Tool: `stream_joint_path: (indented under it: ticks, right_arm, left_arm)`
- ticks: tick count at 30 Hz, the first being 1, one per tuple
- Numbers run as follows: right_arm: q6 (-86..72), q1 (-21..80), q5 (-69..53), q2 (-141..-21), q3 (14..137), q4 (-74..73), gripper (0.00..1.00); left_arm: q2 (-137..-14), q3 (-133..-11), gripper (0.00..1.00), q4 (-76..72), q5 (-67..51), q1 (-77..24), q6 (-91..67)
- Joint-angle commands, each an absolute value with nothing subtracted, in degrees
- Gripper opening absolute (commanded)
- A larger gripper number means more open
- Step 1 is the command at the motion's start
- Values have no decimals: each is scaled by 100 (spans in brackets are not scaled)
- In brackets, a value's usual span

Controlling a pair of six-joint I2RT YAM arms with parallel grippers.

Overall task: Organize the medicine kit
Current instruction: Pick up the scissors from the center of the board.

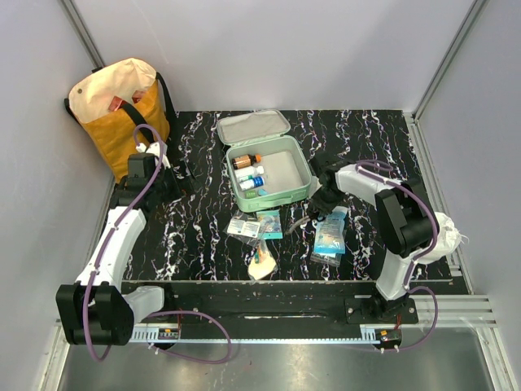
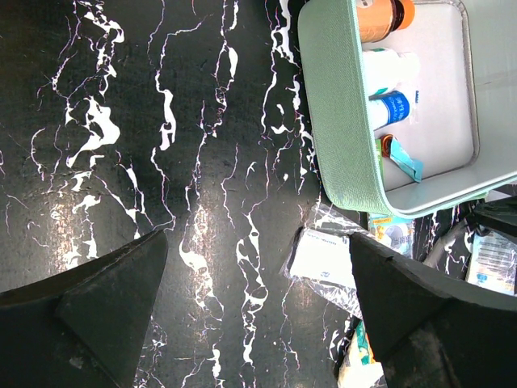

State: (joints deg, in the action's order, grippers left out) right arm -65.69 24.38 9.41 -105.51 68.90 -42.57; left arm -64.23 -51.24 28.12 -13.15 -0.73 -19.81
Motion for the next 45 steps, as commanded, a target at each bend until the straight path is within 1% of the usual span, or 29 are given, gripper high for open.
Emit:
stream_joint_path:
  ticks: [1, 5, 9, 12, 13, 16, 17, 19, 24, 30, 40, 45]
  right_arm:
    - [-7162, 2487, 598, -10820, 6618, -4342, 34]
    - [-7470, 2487, 949, -10802, 6627, -4562, 35]
    - [-7523, 2487, 932, -11021, 6618, -4535, 34]
    - [-7330, 2487, 923, -11241, 6645, -4482, 27]
    - [-7252, 2487, 958, -11293, 6645, -4456, 21]
    - [-7120, 2496, 1080, -11285, 6557, -4325, 10]
    - [-7067, 2487, 1107, -11259, 6531, -4272, 9]
    - [-6918, 2496, 1099, -11215, 6539, -4149, 0]
    - [-6206, 2505, 624, -10987, 6565, -3367, 0]
    - [-5793, 2575, 668, -10056, 6408, -2778, 0]
    - [-5248, 2654, 852, -8808, 6144, -3138, 0]
    - [-4292, 2654, 791, -8385, 6467, -2708, 0]
  left_arm:
    - [-6319, -5194, 99, 2531, -1450, -35, -1995]
    - [-6311, -5194, 99, 2522, -1485, -26, -1995]
    - [-6275, -5185, 99, 2514, -1450, -26, -1986]
    - [-6267, -5177, 99, 2523, -1450, -18, -1986]
    - [-6258, -5177, 99, 2522, -1441, -26, -1986]
    - [-6267, -5168, 99, 2522, -1450, -18, -1986]
    - [-6267, -5177, 99, 2522, -1450, -18, -1986]
    - [-6275, -5177, 99, 2523, -1468, -9, -1995]
    - [-6293, -5177, 99, 2522, -1494, -9, -1986]
    - [-6275, -5168, 99, 2523, -1441, -9, -1986]
    - [-6354, -5186, 99, 2522, -1529, -9, -1995]
    - [-6407, -5185, 99, 2479, -1652, -9, -2004]
